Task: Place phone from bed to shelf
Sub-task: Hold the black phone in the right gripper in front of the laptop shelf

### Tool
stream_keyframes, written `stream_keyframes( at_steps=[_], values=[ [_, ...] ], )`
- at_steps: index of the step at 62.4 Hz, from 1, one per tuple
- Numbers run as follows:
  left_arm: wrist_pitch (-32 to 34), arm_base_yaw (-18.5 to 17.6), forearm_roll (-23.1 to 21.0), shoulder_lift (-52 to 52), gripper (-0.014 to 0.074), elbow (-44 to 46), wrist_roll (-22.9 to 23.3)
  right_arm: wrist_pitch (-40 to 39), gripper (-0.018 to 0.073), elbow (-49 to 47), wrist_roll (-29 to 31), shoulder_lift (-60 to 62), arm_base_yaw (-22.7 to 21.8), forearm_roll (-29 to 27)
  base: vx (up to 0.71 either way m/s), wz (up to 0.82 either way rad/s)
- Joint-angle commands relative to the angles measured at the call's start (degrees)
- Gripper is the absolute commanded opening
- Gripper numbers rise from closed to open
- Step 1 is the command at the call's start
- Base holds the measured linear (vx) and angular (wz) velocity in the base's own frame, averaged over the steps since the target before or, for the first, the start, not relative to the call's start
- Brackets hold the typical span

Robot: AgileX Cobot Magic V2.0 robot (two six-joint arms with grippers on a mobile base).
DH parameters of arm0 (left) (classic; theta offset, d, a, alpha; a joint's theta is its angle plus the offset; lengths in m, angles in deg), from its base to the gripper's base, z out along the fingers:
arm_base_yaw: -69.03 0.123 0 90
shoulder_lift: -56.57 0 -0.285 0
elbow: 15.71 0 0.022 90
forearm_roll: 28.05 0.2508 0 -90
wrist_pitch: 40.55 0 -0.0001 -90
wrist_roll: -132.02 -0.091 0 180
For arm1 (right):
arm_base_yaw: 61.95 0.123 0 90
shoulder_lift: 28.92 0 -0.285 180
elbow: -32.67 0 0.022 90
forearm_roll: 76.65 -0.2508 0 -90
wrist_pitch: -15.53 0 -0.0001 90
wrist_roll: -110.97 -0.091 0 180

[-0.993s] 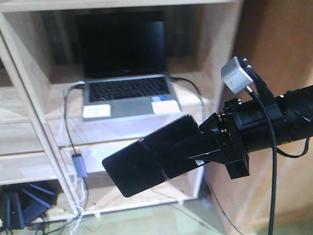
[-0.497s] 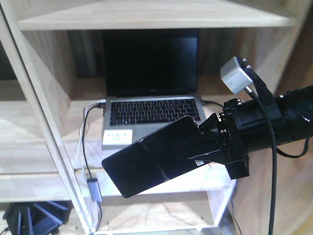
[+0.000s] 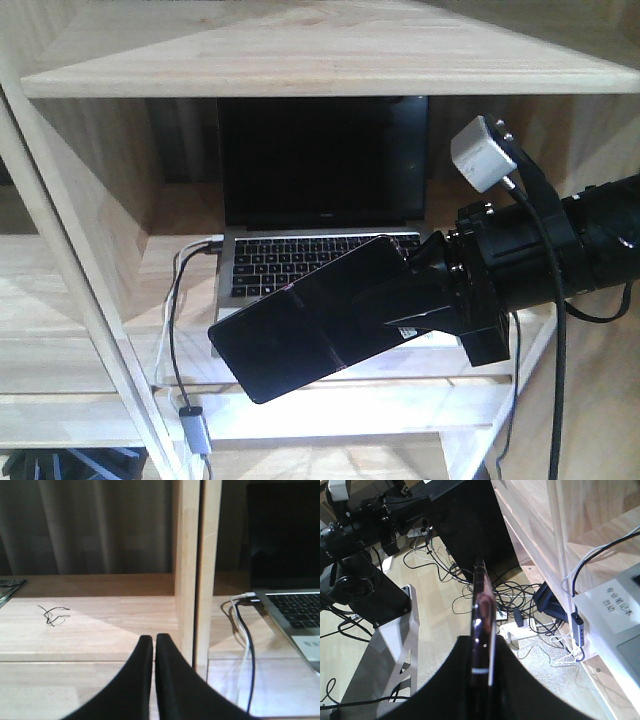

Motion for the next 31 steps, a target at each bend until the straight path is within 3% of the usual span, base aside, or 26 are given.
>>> stream_keyframes(
  at_steps=[1, 31],
  values=[
    [4.0, 0.0, -0.5, 0.5, 0.0001, -0.4, 0.0, 3.7, -0.0002, -1.5, 0.7, 1.8, -0.1, -4.7, 0.12, 0.05],
    [4.0, 0.0, -0.5, 0.5, 0.0001, -0.4, 0.0, 3.7, -0.0002, -1.5, 0.7, 1.8, -0.1, -4.7, 0.07, 0.04]
  ],
)
